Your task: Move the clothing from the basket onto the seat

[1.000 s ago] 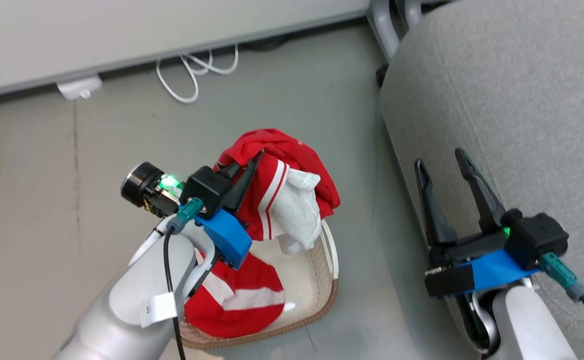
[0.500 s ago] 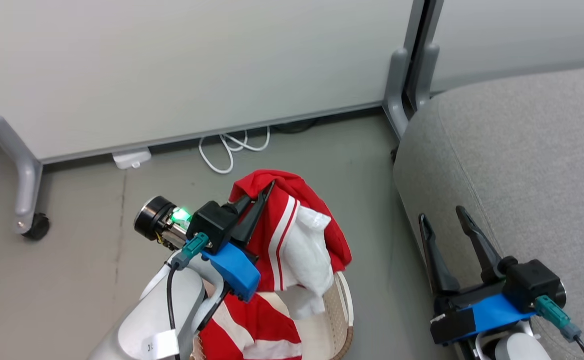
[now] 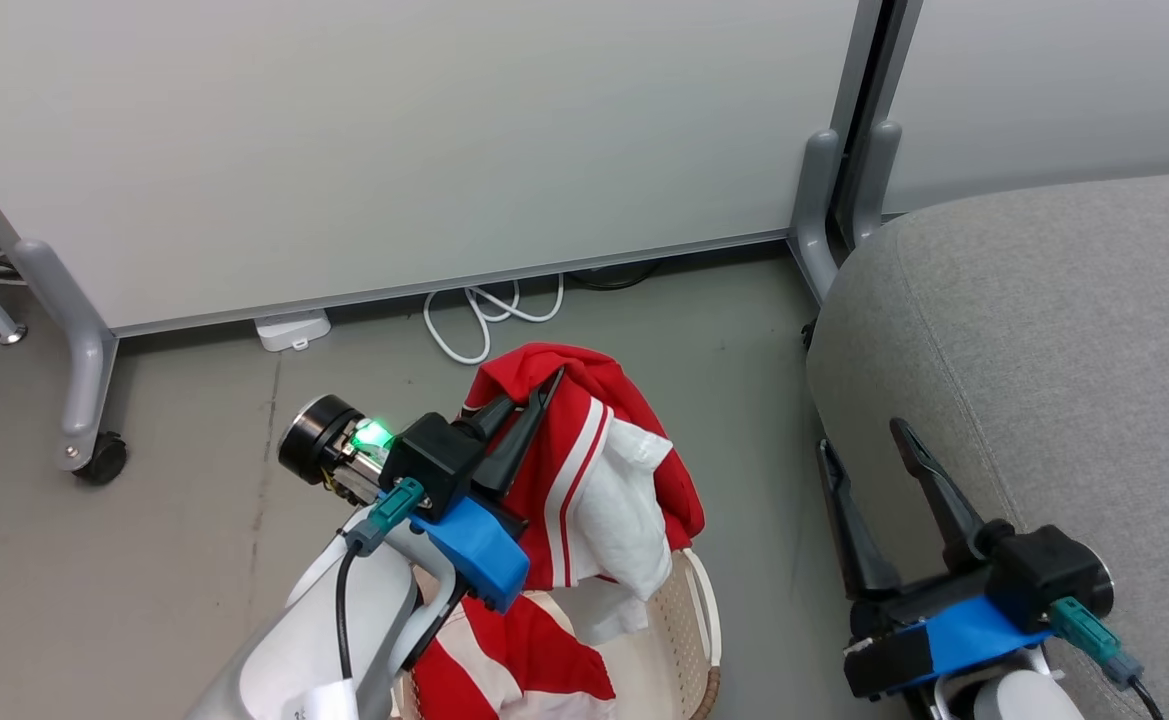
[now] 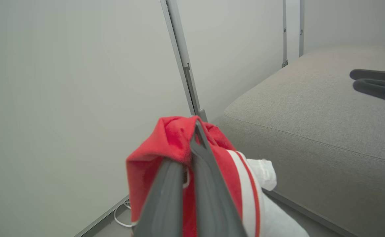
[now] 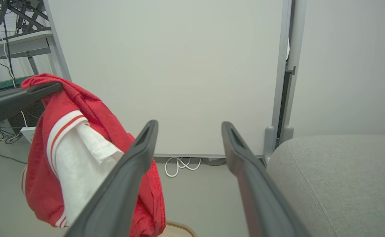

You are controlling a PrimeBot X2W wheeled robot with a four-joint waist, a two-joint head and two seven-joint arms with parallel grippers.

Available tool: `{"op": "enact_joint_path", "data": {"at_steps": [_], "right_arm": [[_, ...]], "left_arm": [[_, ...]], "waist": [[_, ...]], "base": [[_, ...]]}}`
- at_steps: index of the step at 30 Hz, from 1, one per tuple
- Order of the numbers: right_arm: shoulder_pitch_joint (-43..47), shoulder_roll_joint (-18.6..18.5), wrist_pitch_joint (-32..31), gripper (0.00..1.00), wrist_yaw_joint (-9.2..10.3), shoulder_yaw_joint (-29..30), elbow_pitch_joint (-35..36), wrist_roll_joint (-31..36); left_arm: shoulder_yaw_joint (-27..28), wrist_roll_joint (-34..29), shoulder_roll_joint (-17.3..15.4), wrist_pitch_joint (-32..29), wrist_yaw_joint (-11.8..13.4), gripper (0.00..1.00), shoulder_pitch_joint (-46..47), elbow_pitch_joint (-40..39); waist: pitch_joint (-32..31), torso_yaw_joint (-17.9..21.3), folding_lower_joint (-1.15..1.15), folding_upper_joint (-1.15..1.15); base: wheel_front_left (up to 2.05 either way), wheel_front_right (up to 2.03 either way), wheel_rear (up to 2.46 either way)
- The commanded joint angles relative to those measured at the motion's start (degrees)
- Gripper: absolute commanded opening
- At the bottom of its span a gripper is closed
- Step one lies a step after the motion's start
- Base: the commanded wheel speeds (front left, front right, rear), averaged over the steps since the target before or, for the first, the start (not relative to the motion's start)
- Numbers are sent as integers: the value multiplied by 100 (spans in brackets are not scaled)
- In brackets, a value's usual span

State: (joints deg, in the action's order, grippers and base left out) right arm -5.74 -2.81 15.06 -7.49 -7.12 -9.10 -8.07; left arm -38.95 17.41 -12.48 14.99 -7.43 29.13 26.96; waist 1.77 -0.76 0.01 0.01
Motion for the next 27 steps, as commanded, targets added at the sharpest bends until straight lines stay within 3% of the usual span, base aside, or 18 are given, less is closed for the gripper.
{"op": "enact_joint_path", "data": {"at_steps": [1,13,19,27], "right_arm": [[-121,-14,19,100,-1,-58,30,67],[-1261,-342,18,100,-1,-1395,-295,16],[-1858,-367,18,100,-1,-2071,-802,-17],[-2512,-216,17,100,-1,-2382,-1767,31]], "left_arm": [[7,-22,-10,29,-3,0,2,-41],[-122,-45,78,29,-5,0,366,-121],[-219,-70,168,29,-5,0,566,-162],[-347,-103,295,30,-5,0,783,-223]], "waist": [[30,-10,-1,-1],[274,-117,-1,-1],[428,-236,-1,-1],[594,-370,-1,-1]], "base": [[0,0,0],[0,0,0],[0,0,0],[0,0,0]]}}
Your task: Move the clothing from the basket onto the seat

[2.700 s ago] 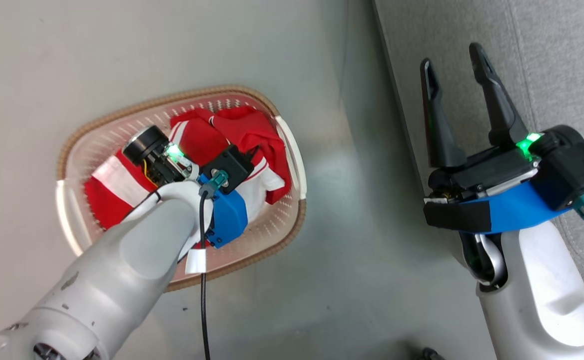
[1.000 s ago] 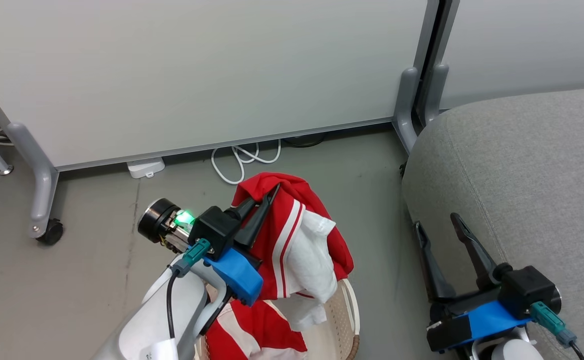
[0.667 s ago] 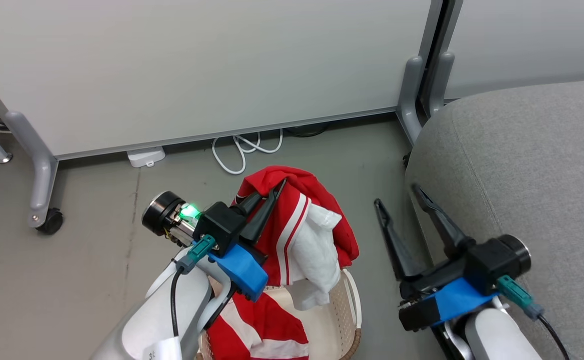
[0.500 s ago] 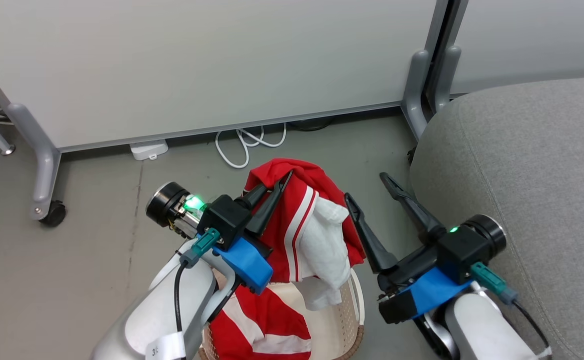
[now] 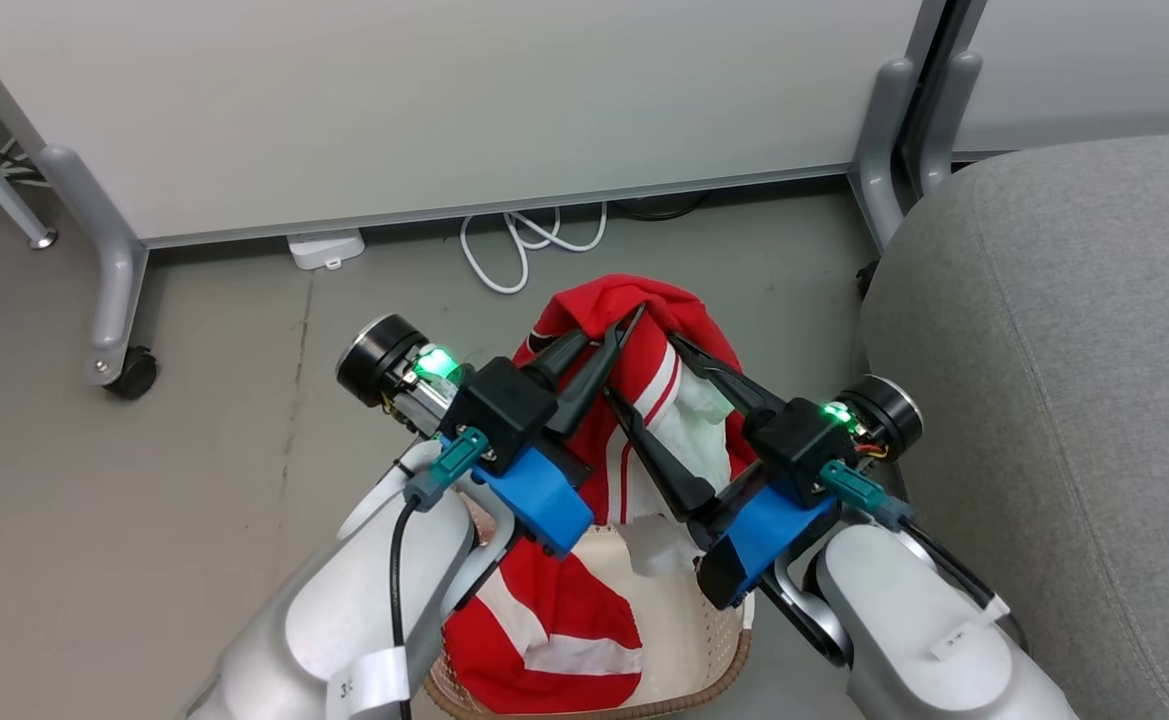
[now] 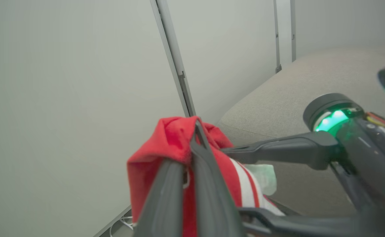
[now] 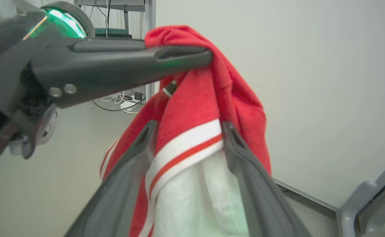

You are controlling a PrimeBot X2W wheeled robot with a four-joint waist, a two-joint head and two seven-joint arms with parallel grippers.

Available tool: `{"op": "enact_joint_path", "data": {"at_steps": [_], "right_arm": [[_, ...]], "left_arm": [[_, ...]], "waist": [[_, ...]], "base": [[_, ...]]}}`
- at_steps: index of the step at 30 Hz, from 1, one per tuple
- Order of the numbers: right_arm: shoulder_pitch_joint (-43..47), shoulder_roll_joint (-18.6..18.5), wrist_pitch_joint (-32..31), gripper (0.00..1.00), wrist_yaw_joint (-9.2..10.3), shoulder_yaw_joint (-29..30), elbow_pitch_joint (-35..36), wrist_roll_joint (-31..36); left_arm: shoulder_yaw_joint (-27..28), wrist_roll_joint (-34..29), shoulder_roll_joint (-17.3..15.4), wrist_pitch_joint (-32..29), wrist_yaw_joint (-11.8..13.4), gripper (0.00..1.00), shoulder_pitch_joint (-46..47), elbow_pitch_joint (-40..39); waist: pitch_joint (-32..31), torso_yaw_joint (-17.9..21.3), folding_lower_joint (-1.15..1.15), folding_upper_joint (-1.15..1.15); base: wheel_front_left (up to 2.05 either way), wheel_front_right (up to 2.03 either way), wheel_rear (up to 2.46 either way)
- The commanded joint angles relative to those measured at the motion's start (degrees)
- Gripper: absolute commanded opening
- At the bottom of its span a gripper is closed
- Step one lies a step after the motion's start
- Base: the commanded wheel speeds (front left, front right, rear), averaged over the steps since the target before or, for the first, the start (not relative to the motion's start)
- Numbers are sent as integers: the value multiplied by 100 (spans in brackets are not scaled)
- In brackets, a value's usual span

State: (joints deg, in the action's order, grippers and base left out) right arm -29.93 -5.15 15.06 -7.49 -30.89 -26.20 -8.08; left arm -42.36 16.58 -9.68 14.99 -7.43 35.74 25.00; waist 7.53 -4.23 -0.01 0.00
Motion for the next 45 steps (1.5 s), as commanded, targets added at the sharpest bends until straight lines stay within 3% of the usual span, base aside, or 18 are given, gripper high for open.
{"op": "enact_joint_path", "data": {"at_steps": [1,6,7,37,38,39,45], "right_arm": [[-138,44,17,100,-1,-25,-178,18],[-296,136,10,100,-1,-23,-715,-39],[-316,155,10,0,-1,6,-791,-79],[-216,232,10,0,-1,-84,-710,-360],[-206,232,10,0,-1,-78,-706,-366],[-198,232,10,0,-1,-72,-703,-376],[-124,231,11,0,-1,26,-631,-405]], "left_arm": [[-16,-21,30,30,-5,0,138,-39],[-62,-22,86,30,-6,0,192,-95],[-68,-24,91,30,-6,0,192,-103],[3,-9,25,29,-6,0,17,1],[32,16,42,30,-6,41,-1,3],[57,23,58,29,-6,100,-10,-15],[35,31,93,24,-6,100,-70,74]], "waist": [[29,-36,1,0],[55,-73,1,0],[52,-73,1,0],[-58,21,1,0],[-63,22,1,0],[-65,22,1,0],[-75,14,1,0]], "base": [[0,0,0],[0,0,0],[0,0,0],[0,0,0],[0,0,0],[0,0,0],[0,0,0]]}}
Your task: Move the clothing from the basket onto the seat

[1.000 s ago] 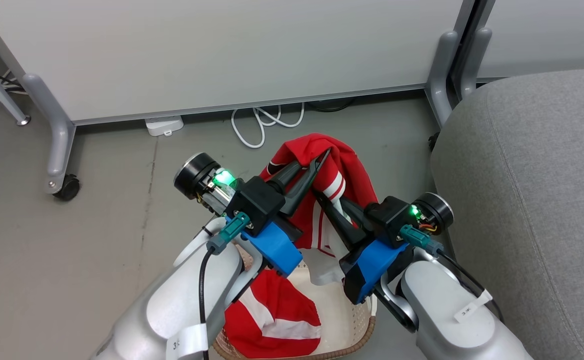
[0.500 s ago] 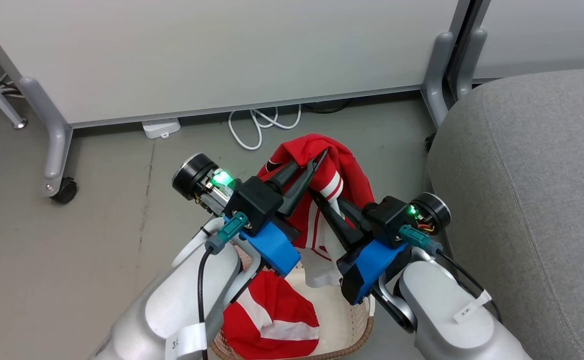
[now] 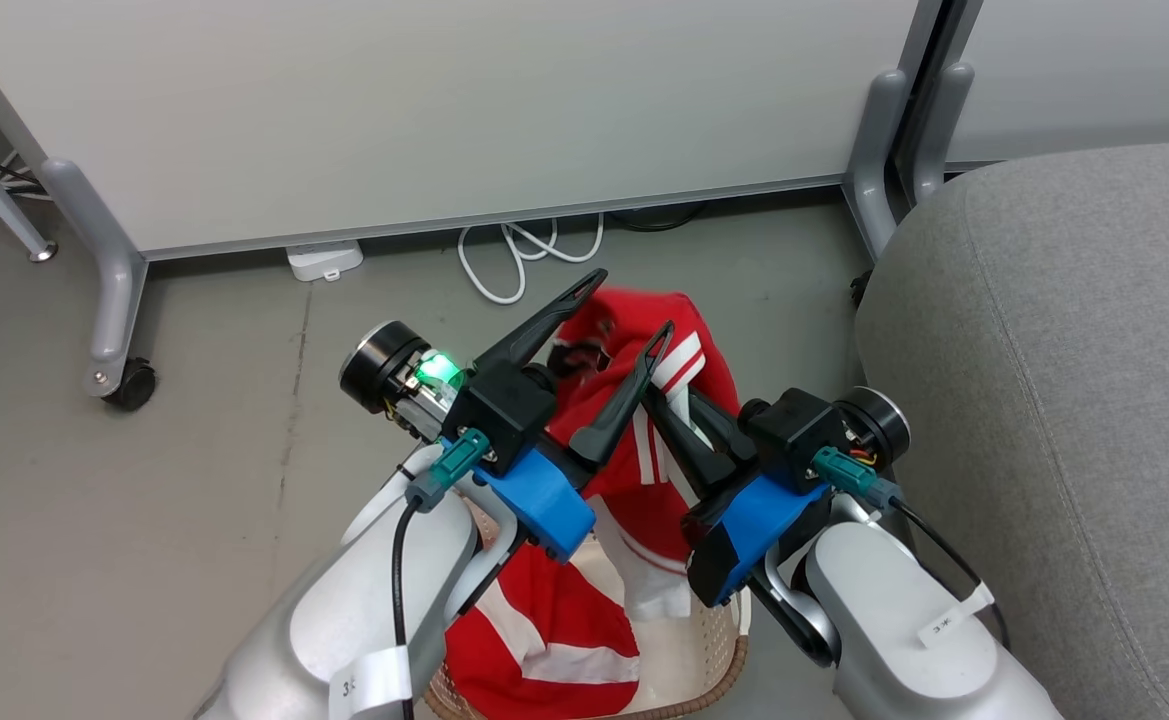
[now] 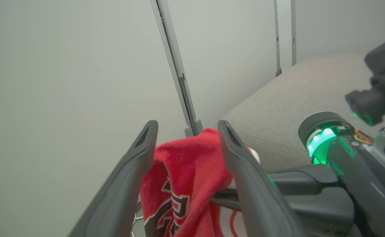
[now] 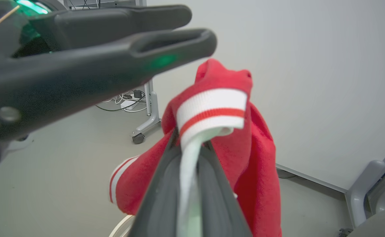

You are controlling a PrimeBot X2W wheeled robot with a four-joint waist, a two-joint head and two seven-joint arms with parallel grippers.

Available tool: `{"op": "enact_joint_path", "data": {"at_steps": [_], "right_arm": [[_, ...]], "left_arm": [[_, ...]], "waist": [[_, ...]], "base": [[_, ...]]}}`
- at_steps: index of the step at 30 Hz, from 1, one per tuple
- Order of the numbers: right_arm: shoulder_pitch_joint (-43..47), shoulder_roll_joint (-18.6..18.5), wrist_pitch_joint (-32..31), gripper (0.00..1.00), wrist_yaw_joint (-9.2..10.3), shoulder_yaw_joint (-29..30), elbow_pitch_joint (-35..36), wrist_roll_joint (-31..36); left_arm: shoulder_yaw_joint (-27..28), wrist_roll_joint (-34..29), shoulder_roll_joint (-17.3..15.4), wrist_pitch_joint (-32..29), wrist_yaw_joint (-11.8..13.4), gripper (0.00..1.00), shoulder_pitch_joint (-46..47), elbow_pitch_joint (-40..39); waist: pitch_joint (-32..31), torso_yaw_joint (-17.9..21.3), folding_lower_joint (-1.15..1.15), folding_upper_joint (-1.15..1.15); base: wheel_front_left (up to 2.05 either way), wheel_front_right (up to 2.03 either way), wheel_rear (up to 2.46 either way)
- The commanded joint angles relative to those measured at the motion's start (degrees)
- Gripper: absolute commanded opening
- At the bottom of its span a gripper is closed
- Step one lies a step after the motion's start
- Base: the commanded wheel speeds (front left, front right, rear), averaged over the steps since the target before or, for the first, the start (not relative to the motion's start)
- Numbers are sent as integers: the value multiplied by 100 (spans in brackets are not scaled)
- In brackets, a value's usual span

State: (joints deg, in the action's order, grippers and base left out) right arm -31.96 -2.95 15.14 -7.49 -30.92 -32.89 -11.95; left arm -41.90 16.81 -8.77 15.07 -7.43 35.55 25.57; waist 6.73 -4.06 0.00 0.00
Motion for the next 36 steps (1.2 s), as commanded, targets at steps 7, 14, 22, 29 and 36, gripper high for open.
{"op": "enact_joint_path", "data": {"at_steps": [7,14,22,29,36], "right_arm": [[133,11,3,0,-1,68,93,-3],[219,11,3,0,-1,320,173,-4],[320,8,3,0,-1,801,445,146],[412,-24,3,0,-1,1330,857,347],[638,-107,3,0,-1,1874,1333,453]], "left_arm": [[13,-55,-13,16,-6,100,-61,11],[129,-139,-31,16,-6,100,-144,-67],[177,-239,-54,15,-6,100,-258,-192],[156,-315,-86,15,-6,100,-258,-298],[68,-371,-138,15,-6,100,-169,-358]], "waist": [[5,-8,0,0],[9,57,0,0],[154,371,0,0],[376,794,0,0],[598,1338,0,0]], "base": [[0,0,0],[0,0,0],[0,0,0],[0,0,0],[0,0,0]]}}
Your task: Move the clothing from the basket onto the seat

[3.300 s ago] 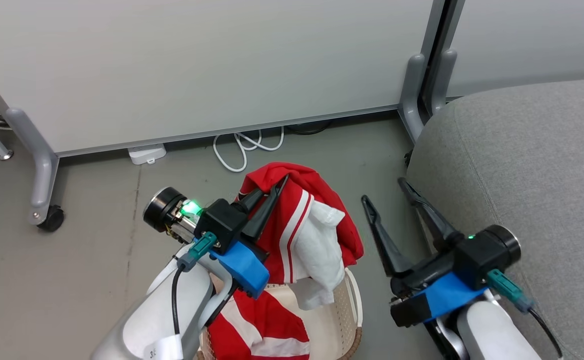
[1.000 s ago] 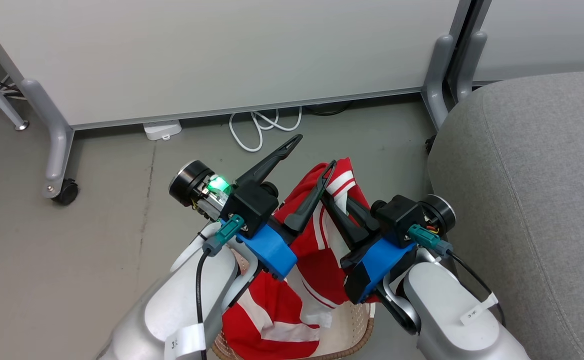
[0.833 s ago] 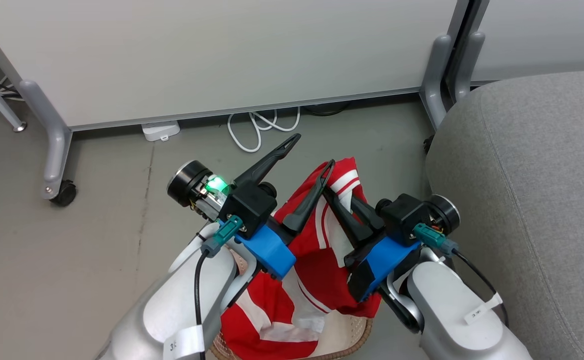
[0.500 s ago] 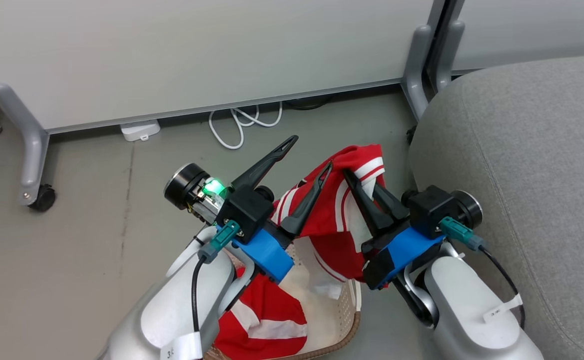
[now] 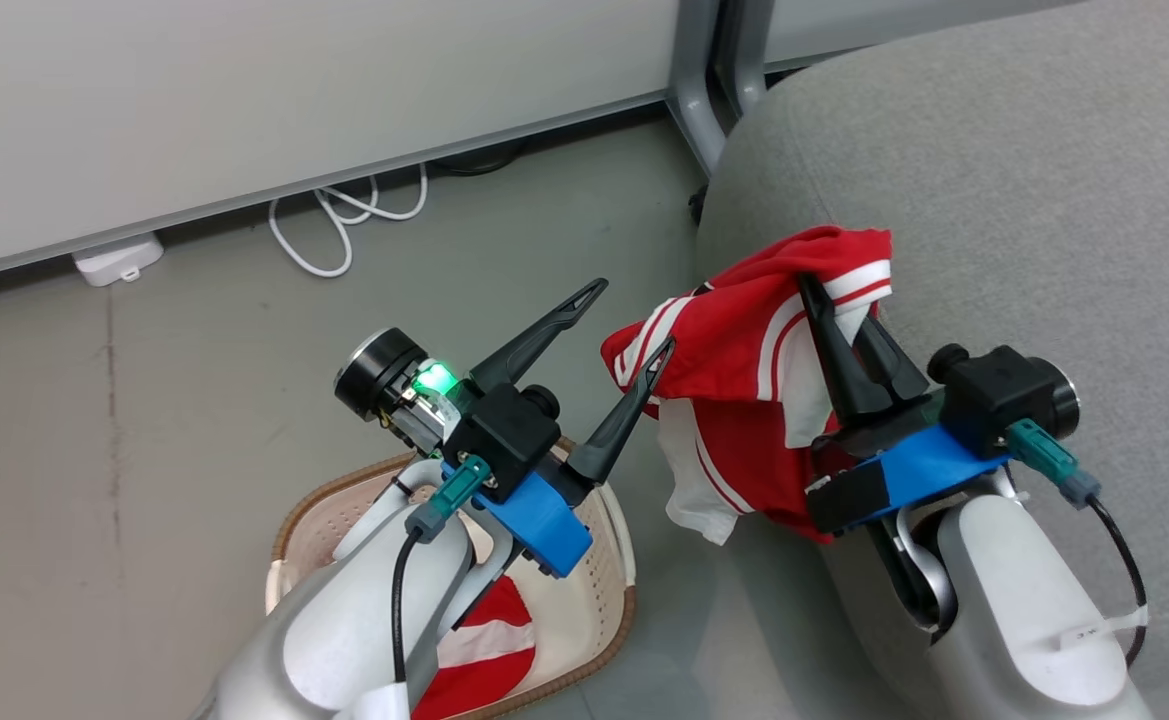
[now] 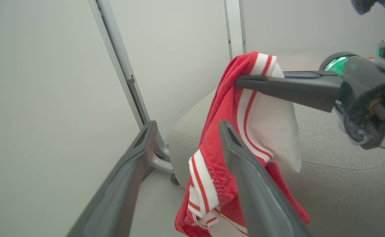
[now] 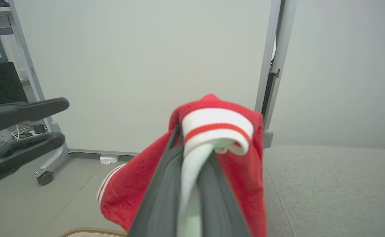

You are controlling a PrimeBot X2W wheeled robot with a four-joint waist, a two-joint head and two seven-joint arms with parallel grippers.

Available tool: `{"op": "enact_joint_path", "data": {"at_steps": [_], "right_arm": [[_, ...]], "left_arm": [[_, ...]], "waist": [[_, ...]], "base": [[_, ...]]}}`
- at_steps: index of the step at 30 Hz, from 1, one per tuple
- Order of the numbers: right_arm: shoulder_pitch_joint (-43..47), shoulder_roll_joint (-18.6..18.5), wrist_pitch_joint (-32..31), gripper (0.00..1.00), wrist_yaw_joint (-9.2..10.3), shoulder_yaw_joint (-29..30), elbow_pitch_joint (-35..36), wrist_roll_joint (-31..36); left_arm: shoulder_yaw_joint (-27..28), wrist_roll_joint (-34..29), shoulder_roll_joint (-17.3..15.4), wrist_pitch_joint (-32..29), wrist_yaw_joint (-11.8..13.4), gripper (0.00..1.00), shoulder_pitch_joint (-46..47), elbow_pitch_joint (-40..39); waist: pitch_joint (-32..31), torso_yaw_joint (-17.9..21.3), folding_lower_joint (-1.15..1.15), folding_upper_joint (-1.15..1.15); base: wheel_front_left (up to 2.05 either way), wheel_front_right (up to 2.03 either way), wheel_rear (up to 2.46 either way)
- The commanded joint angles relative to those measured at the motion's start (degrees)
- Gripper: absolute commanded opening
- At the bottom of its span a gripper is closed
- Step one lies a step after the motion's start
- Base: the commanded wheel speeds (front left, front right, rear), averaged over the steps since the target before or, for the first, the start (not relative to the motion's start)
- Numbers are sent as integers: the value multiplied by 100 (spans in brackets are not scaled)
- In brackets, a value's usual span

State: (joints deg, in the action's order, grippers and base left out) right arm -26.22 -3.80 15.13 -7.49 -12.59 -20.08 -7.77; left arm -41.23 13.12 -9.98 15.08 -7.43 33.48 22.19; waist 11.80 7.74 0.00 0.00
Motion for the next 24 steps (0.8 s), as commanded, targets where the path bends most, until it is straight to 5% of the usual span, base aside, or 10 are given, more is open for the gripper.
{"op": "enact_joint_path", "data": {"at_steps": [1,13,24], "right_arm": [[105,-15,4,0,-1,100,113,44],[826,51,4,0,-1,866,771,75],[1073,90,4,0,-1,1045,945,32]], "left_arm": [[-25,-9,-32,15,-5,100,43,-19],[-399,18,-48,15,-5,100,101,16],[-515,59,-70,15,-5,100,188,41]], "waist": [[114,243,0,0],[278,921,0,0],[351,1052,0,0]], "base": [[0,0,0],[0,0,0],[0,0,0]]}}
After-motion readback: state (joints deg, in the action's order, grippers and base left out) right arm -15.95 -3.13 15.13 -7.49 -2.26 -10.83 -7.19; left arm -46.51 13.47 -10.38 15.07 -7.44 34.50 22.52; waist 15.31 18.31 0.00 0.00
